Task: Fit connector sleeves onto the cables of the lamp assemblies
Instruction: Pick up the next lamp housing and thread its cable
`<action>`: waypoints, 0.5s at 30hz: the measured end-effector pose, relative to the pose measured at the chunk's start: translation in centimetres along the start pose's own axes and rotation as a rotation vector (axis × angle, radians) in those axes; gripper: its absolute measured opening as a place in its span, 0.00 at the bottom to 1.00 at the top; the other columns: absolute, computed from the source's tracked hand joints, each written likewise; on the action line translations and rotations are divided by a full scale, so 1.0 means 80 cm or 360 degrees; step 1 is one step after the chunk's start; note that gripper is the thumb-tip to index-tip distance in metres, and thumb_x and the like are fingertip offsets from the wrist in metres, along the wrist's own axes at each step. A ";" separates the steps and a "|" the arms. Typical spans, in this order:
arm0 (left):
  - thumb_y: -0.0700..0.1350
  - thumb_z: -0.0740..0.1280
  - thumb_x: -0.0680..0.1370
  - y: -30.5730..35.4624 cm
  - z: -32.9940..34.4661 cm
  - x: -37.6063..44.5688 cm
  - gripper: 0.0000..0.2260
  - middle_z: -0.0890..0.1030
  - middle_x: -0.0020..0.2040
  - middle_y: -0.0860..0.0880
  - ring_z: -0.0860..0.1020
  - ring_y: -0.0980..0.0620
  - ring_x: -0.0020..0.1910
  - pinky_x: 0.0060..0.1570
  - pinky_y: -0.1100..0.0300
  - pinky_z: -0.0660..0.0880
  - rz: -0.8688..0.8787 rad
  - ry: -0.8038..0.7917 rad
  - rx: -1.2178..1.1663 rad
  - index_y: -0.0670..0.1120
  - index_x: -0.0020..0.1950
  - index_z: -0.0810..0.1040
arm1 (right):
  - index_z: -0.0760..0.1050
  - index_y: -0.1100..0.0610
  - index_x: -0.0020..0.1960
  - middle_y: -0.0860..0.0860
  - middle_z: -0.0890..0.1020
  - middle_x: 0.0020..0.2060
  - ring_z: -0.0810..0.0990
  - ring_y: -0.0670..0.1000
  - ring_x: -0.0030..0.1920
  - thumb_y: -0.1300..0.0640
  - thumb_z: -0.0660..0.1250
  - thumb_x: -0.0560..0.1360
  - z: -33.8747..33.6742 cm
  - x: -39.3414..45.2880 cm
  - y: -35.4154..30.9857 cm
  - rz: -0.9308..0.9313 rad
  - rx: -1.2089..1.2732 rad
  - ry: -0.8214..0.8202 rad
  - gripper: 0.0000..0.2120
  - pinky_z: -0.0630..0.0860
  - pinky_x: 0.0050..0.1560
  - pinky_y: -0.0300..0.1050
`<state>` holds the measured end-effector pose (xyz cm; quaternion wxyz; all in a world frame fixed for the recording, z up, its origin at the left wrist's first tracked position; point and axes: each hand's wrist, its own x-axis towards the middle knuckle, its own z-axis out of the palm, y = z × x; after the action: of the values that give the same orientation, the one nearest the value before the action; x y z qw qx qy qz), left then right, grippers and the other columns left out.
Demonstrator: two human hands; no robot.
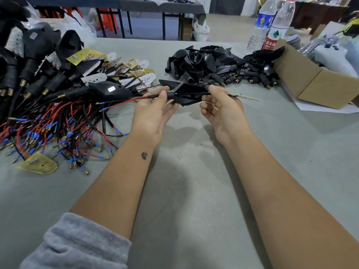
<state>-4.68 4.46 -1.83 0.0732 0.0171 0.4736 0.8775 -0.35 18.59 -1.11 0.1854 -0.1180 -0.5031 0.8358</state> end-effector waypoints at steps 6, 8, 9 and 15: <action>0.39 0.64 0.81 -0.003 0.008 -0.004 0.04 0.83 0.45 0.45 0.84 0.51 0.40 0.42 0.62 0.81 -0.0096 -0.0037 -0.0133 0.42 0.53 0.78 | 0.77 0.58 0.46 0.51 0.78 0.32 0.77 0.48 0.30 0.54 0.56 0.83 -0.003 0.003 0.000 0.0022 -0.0100 -0.0098 0.14 0.75 0.35 0.40; 0.39 0.64 0.81 -0.006 0.012 -0.007 0.05 0.84 0.41 0.47 0.84 0.51 0.40 0.40 0.63 0.80 -0.0158 -0.0104 -0.0109 0.41 0.51 0.80 | 0.78 0.57 0.46 0.50 0.76 0.30 0.76 0.48 0.30 0.55 0.57 0.83 -0.002 0.002 0.002 -0.0026 -0.0276 -0.0169 0.14 0.74 0.35 0.39; 0.38 0.64 0.81 -0.007 0.013 -0.009 0.06 0.84 0.40 0.47 0.84 0.51 0.40 0.41 0.63 0.80 -0.0169 -0.0138 -0.0085 0.41 0.51 0.80 | 0.78 0.57 0.46 0.50 0.75 0.30 0.75 0.48 0.30 0.56 0.57 0.83 -0.001 0.001 0.003 -0.0043 -0.0361 -0.0208 0.13 0.74 0.35 0.39; 0.40 0.58 0.84 -0.006 0.010 -0.009 0.10 0.84 0.38 0.52 0.84 0.53 0.39 0.45 0.63 0.81 -0.0056 -0.0157 0.0024 0.44 0.51 0.79 | 0.78 0.57 0.48 0.49 0.79 0.32 0.76 0.48 0.30 0.56 0.64 0.80 0.003 -0.005 0.005 -0.0069 -0.0627 -0.0319 0.06 0.73 0.35 0.40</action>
<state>-3.81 5.28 -1.77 0.1118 0.0525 0.4762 0.8706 -0.20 18.06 -1.35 0.1258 -0.0574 -0.6750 0.7248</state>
